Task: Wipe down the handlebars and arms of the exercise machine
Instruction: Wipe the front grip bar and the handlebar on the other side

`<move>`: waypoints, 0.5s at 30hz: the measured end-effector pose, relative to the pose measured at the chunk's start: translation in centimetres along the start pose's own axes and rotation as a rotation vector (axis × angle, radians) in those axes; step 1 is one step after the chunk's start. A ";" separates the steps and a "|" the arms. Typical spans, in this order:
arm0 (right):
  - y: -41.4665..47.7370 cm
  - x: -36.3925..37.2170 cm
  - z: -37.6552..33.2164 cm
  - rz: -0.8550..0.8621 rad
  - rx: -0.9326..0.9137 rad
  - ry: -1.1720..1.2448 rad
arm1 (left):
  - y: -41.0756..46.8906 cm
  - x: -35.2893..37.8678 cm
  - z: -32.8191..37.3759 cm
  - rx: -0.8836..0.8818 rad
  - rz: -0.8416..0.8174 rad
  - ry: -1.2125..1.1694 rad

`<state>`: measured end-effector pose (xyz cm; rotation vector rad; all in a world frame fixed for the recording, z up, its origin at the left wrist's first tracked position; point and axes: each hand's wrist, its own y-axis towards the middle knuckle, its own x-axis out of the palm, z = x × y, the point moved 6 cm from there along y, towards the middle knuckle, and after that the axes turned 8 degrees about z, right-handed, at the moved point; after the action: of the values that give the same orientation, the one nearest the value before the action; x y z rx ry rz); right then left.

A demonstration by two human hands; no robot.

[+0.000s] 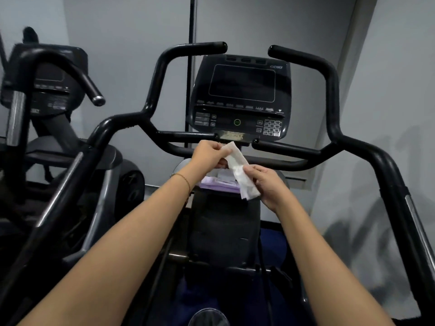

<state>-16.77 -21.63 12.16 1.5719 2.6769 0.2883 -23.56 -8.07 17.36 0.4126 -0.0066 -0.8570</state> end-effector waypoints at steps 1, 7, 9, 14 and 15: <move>-0.3 1.0 0.3 -0.034 0.031 0.022 | -0.1 -1.0 -0.2 -0.024 0.010 -0.013; -1.5 5.6 0.1 0.184 -0.148 -0.122 | -0.1 -6.4 -1.2 -0.078 0.015 0.021; -2.2 7.3 -1.3 0.270 -0.295 -0.117 | -0.1 -7.8 -1.1 -0.077 0.002 0.024; -3.4 12.3 -2.6 0.247 -0.421 -0.171 | -0.2 -10.4 -1.0 -0.041 -0.069 0.081; -3.5 13.0 -2.7 0.252 -0.420 -0.166 | -0.3 -10.8 -1.1 -0.041 -0.091 0.075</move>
<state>-26.52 -12.41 15.14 1.6979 2.1161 0.6453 -30.72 0.02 17.98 0.4083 0.0995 -0.9291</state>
